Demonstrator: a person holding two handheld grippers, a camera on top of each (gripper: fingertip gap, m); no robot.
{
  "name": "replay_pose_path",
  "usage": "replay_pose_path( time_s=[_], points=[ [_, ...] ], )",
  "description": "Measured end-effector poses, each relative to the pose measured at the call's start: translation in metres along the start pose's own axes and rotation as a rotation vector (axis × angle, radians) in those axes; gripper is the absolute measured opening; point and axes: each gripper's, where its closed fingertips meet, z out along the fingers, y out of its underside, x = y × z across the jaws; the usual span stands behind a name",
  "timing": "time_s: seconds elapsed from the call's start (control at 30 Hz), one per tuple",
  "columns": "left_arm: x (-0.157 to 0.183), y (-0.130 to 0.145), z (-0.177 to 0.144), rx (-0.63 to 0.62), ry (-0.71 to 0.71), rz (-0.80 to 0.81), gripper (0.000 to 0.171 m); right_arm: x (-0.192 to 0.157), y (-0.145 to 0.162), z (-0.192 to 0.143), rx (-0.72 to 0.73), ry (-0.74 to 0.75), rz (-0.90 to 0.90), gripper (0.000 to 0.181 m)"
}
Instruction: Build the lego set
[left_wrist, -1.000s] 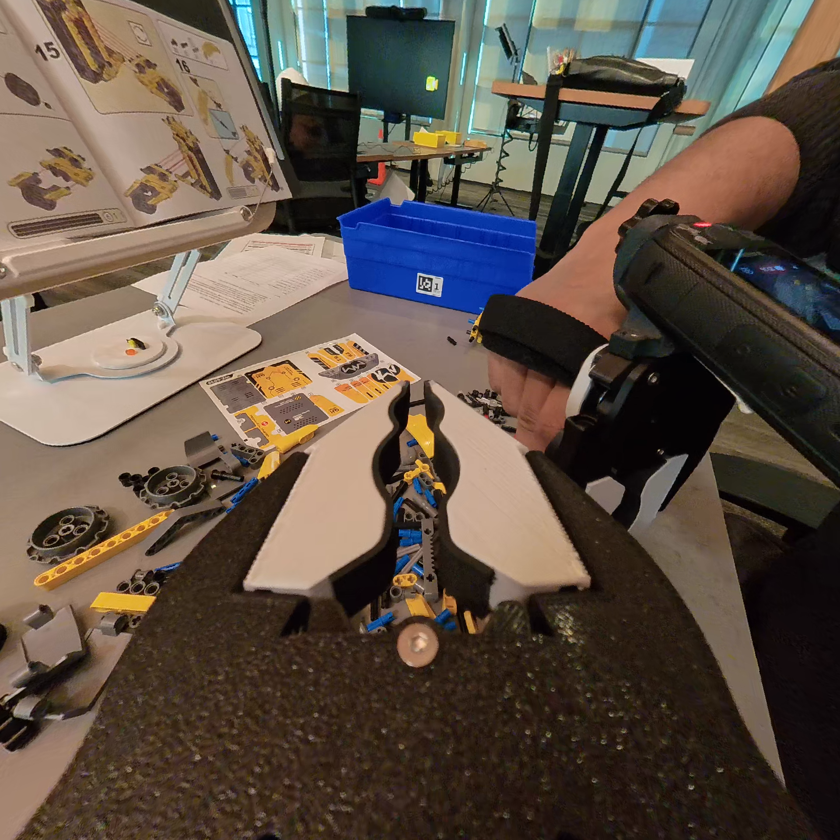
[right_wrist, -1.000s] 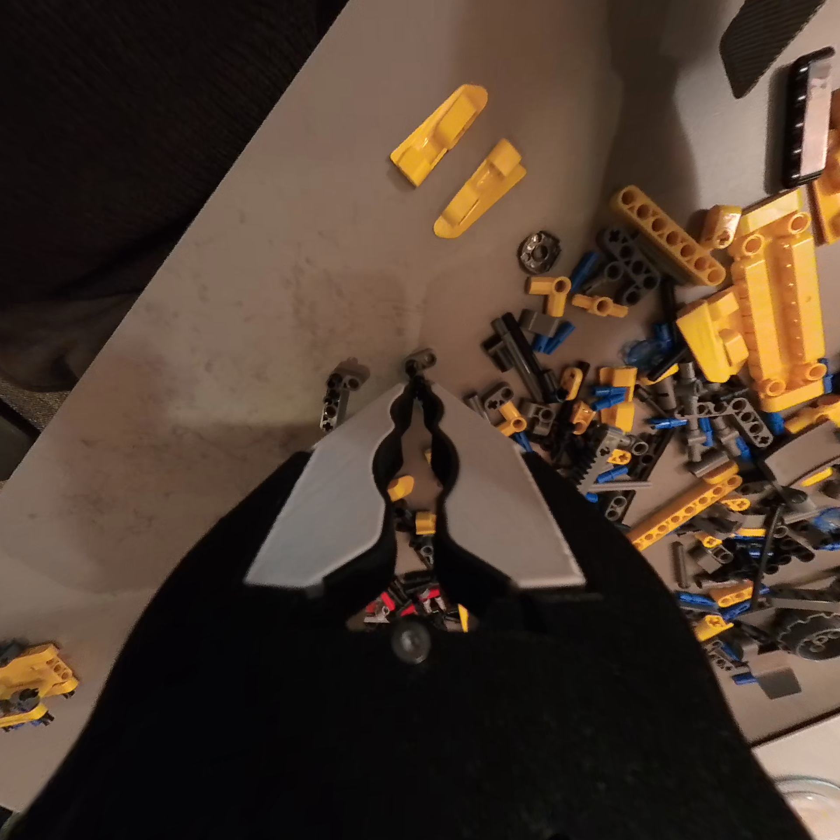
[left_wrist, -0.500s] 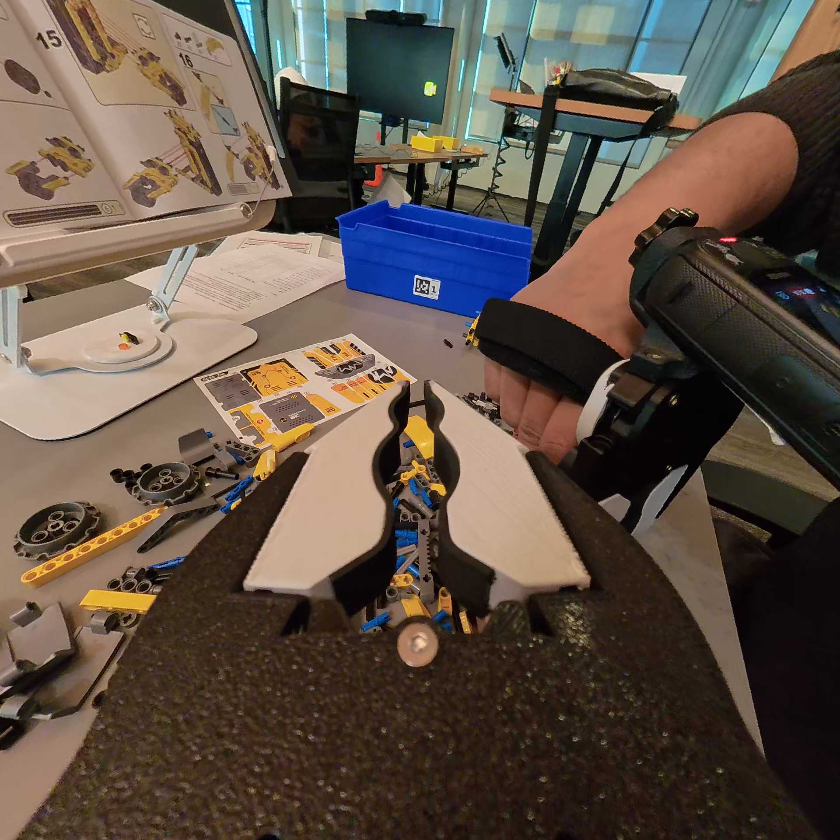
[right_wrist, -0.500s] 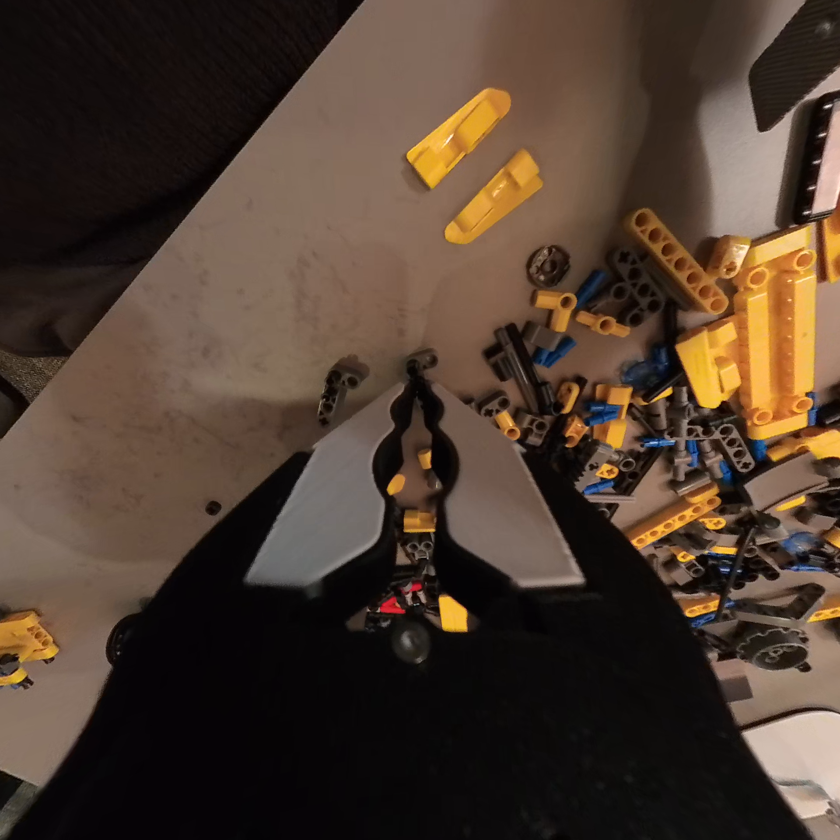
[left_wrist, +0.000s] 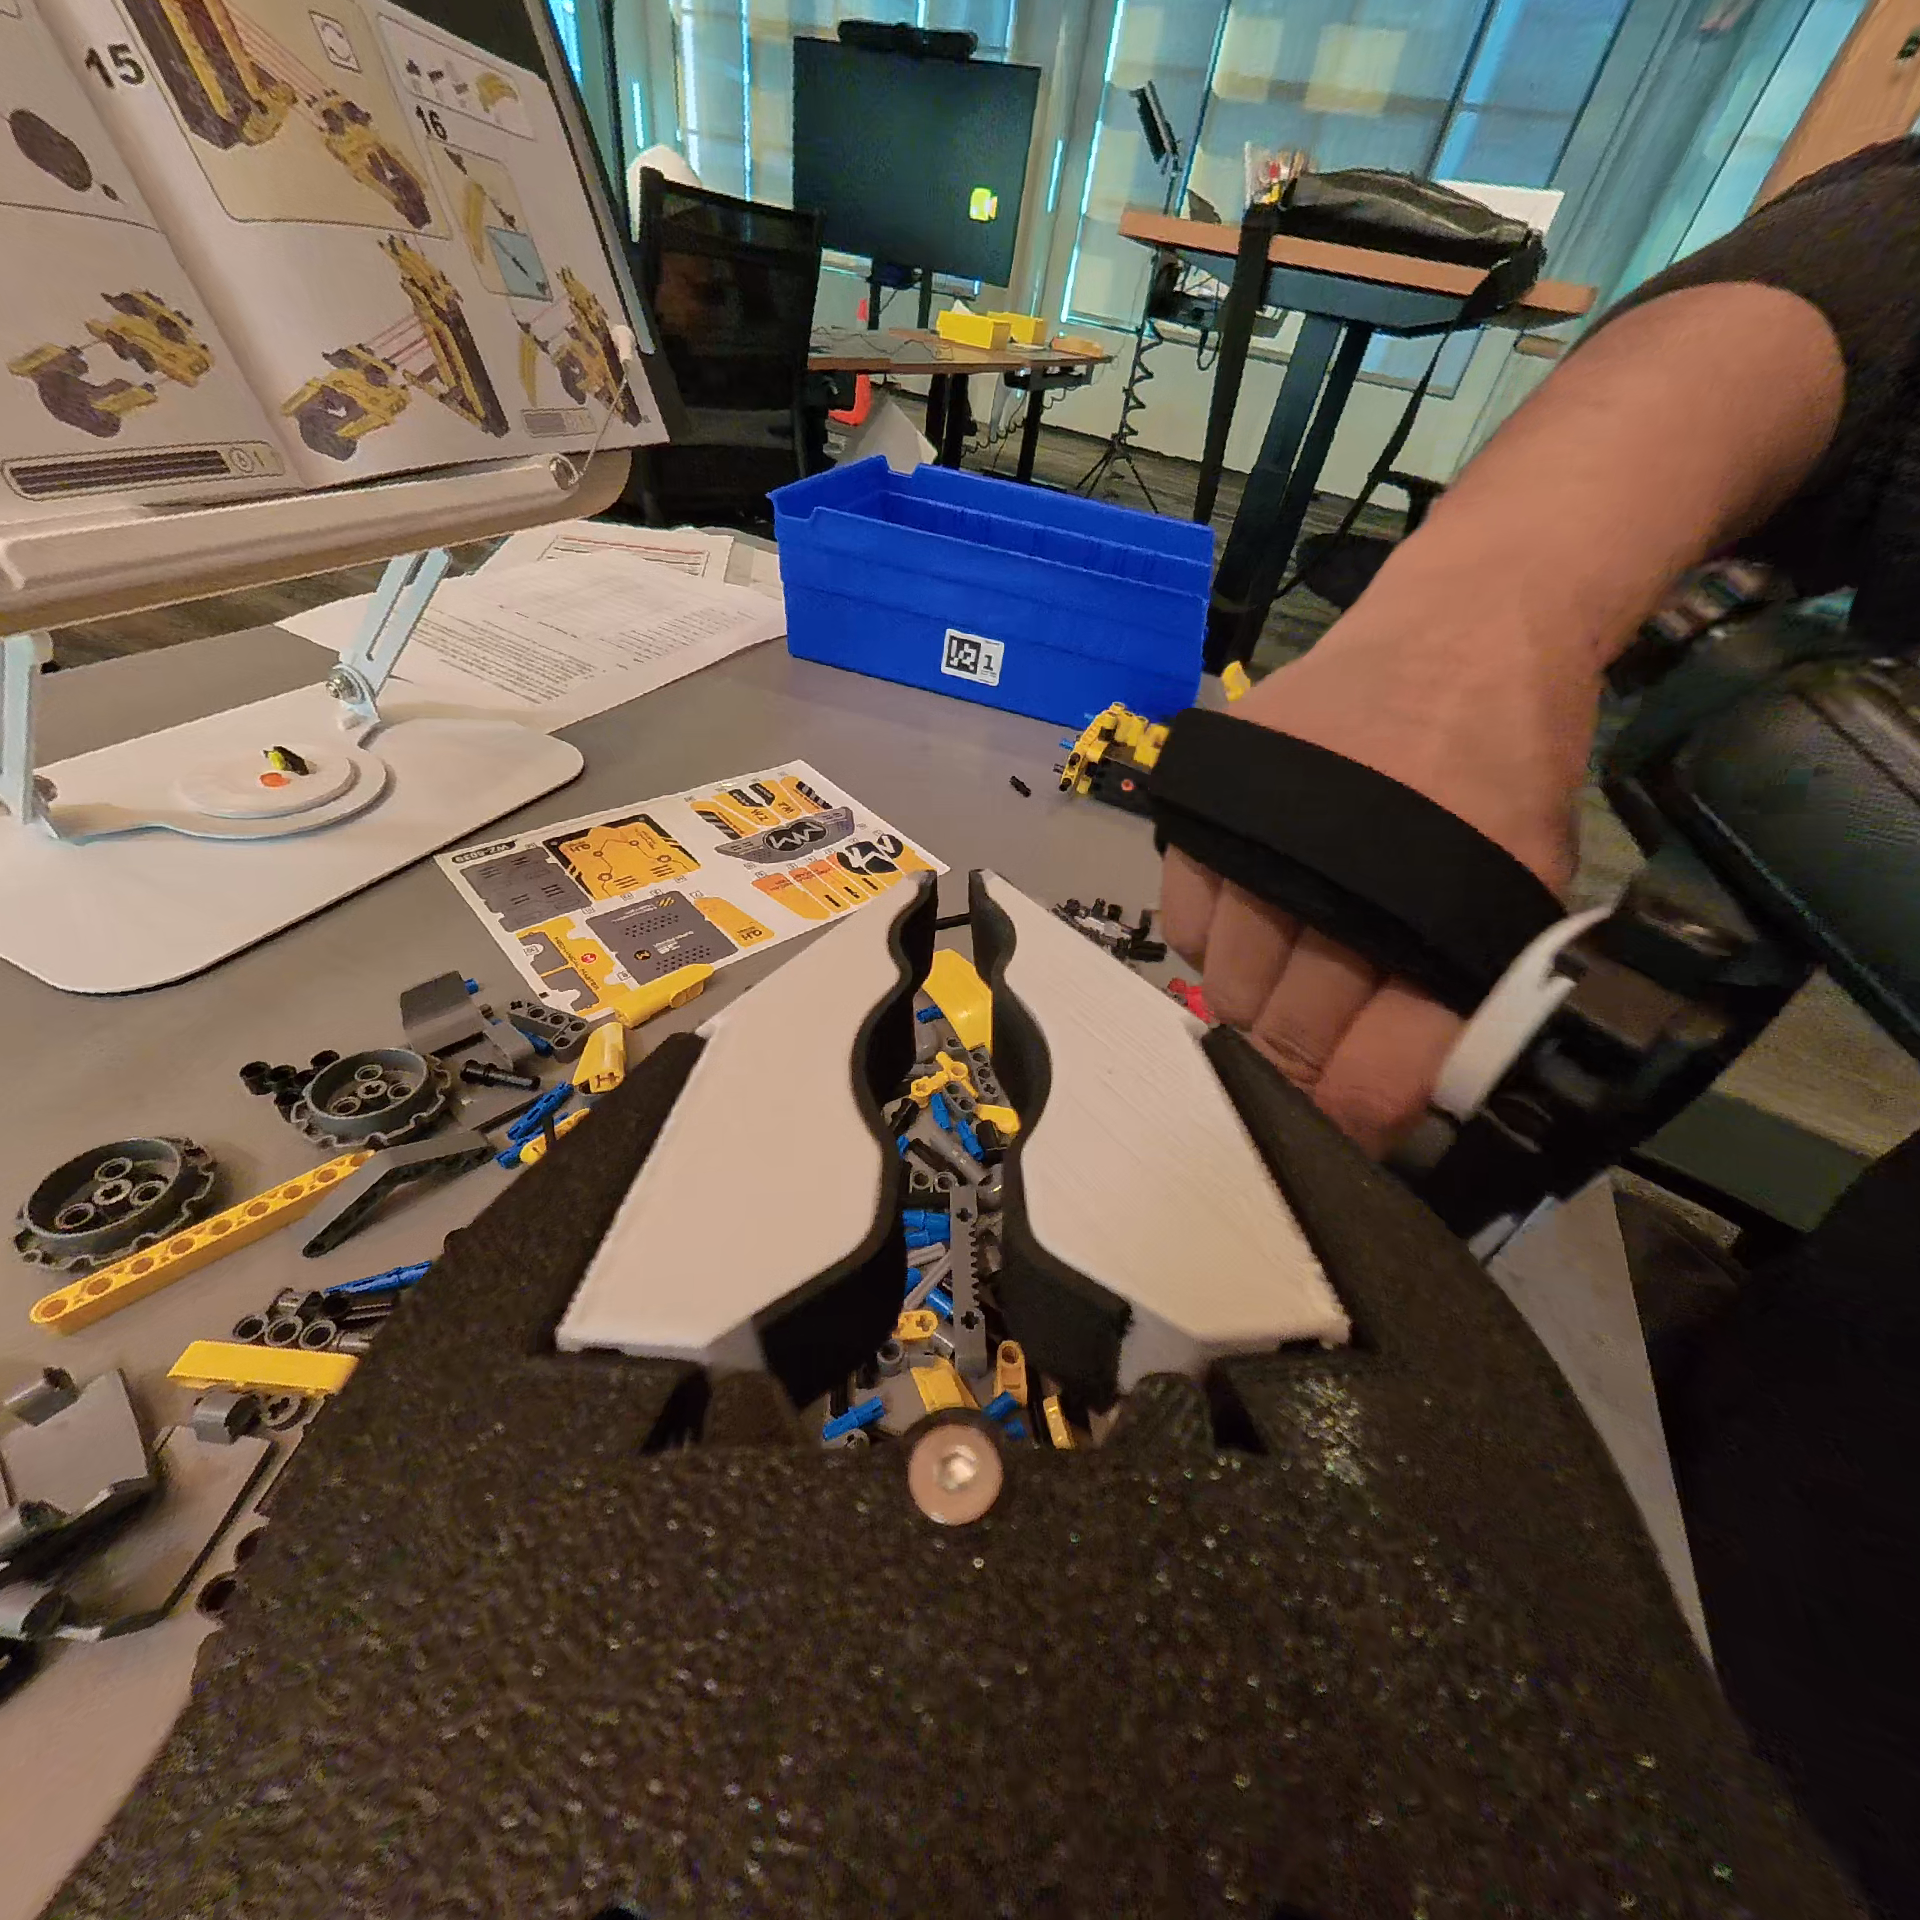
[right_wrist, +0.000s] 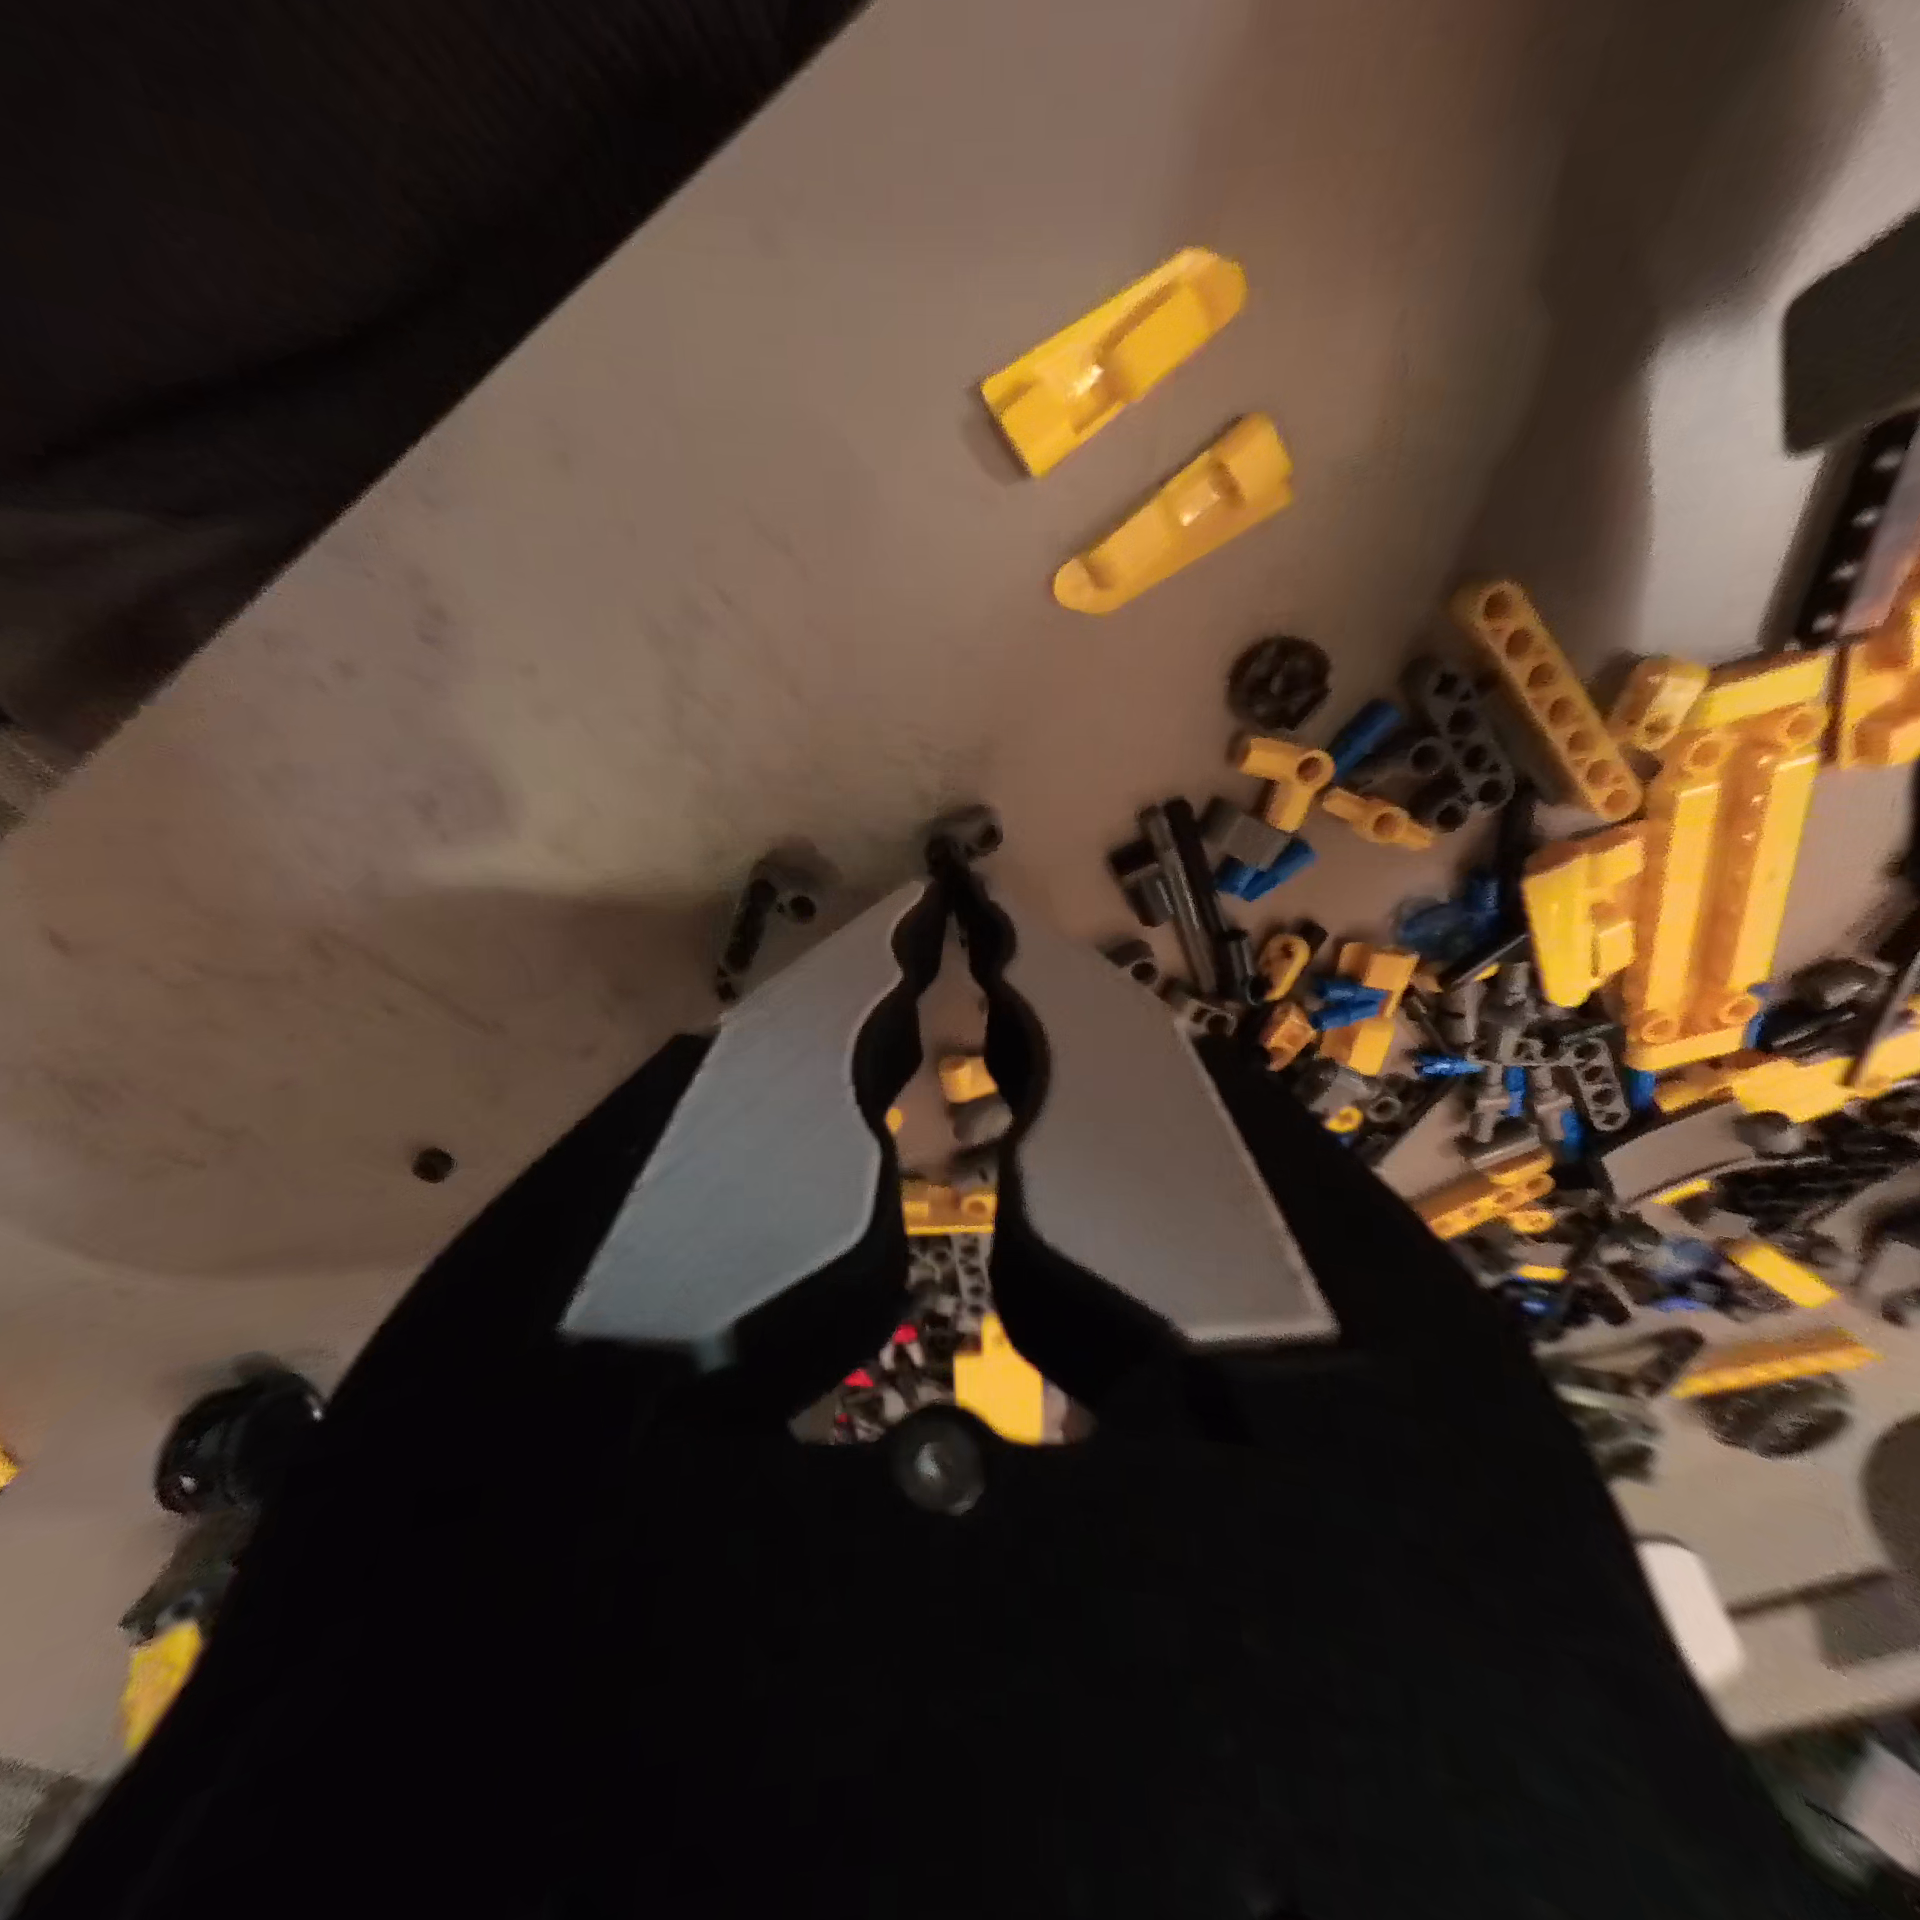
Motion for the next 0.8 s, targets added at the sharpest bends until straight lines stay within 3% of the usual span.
replay_pose_path(
  time_s=[0.3,0.67,0.8],
  points=[
    [0.0009,-0.0005,-0.0002,0.002,0.006,-0.003,0.005,-0.0004,0.0004,0.0007,-0.055,-0.002,-0.005,0.004],
    [0.0008,0.0000,0.0004,0.002,0.008,-0.009,0.005,-0.0024,0.0020,-0.0021,0.119,0.059,0.230,0.006],
    [0.0005,0.0001,0.0006,0.005,0.011,-0.016,0.005,-0.0060,0.0048,-0.0079,0.195,0.090,0.342,0.024]
  ],
)
